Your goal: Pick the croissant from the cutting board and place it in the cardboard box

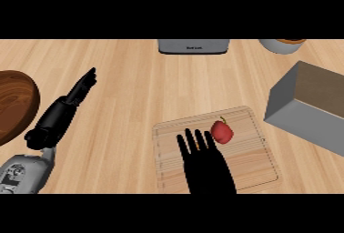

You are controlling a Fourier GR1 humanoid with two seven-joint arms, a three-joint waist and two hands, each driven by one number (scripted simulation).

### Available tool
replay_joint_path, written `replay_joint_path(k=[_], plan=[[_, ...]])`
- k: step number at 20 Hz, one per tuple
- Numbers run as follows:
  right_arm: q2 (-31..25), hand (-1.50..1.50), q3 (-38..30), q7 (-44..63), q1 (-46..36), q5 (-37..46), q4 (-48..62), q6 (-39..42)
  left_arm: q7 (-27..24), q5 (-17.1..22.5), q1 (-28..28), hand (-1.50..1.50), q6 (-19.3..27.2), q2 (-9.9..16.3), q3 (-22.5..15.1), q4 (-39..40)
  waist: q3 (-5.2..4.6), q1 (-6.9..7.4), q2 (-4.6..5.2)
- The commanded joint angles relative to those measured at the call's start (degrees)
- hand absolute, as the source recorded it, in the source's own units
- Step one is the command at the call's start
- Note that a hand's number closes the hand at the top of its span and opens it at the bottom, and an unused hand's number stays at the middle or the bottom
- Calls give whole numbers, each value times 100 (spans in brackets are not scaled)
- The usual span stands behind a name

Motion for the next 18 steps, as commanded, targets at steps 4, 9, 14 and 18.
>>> replay_joint_path(k=[4,9,14,18], plan=[[335,-150,-92,-15,203,592,626,-38,240,-149,-9,0,-131,-210,167,-175,2,4,1],[84,-150,-365,-860,539,803,743,-305,130,-403,196,0,-239,-378,323,-176,2,-1,2],[493,-150,-425,-799,717,1041,807,-130,98,-363,125,0,-640,-346,677,-166,2,-4,0],[167,-150,-685,-1237,691,1271,1391,-568,176,-717,367,0,-312,-783,305,-442,3,4,1]])
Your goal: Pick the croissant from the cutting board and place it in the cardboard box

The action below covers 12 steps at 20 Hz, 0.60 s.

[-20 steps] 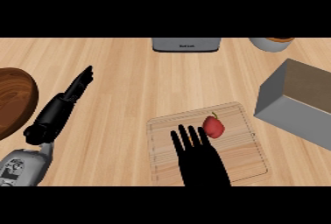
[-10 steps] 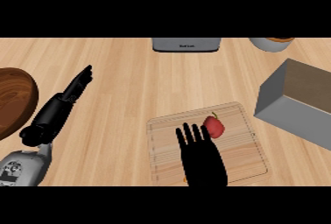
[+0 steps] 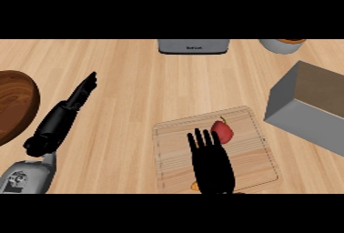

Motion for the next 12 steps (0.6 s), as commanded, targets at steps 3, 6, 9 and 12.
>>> replay_joint_path(k=[3,6,9,12], plan=[[-217,-150,-24,-168,455,439,-57,-200,248,-293,-122,0,2,-249,47,-72,0,-13,-3],[-70,-150,-59,-122,654,451,-202,-75,453,-95,-187,0,-244,-218,239,-352,1,-12,-5],[-10,-150,-641,-711,132,233,382,-9,-65,-35,-404,0,-560,-44,594,479,-1,-12,6],[-178,150,-232,-1140,209,456,445,-246,-120,-102,195,0,-580,-53,464,-95,0,15,-2]])
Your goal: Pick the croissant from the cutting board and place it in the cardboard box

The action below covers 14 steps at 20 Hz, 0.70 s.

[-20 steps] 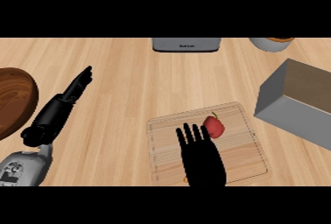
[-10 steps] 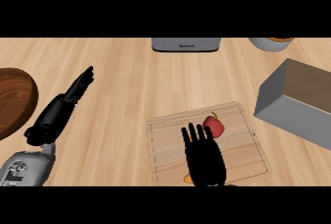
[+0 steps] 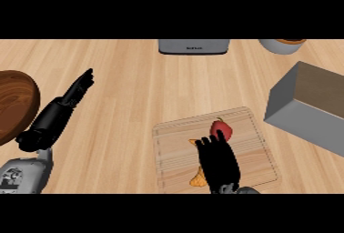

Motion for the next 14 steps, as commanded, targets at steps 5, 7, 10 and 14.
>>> replay_joint_path(k=[5,7,10,14], plan=[[-52,150,415,-984,67,707,851,-1376,-179,-260,-76,0,15,-172,30,214,7,-11,22],[-449,150,139,-1226,91,737,302,-1269,300,-154,-52,0,-46,-224,47,-243,8,-11,13],[-46,150,62,-1386,-177,1012,846,-1539,33,-239,259,0,-121,-260,78,-268,7,6,16],[-397,150,321,-1854,114,944,22,-1733,-10,-248,54,0,-142,-234,169,54,7,-27,16]])
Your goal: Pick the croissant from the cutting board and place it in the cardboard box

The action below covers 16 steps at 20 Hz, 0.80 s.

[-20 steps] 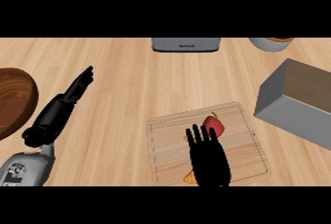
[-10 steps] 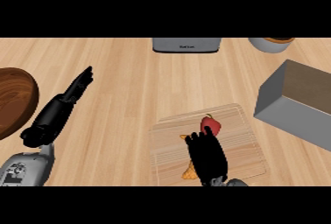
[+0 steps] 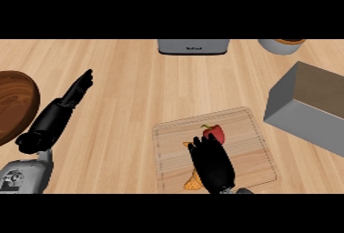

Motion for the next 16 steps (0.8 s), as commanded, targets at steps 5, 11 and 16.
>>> replay_joint_path(k=[5,11,16], plan=[[-903,150,398,-2343,637,-1320,-1430,-374,-197,-35,185,0,-49,-34,-24,88,20,-47,28],[-2203,150,-242,-2990,944,-1420,-3155,-529,-231,-141,30,0,63,-78,63,199,15,-92,18],[-2387,150,-1357,-2591,1354,-2356,-4604,-189,115,-95,-36,0,35,-90,72,-37,17,-93,13]])
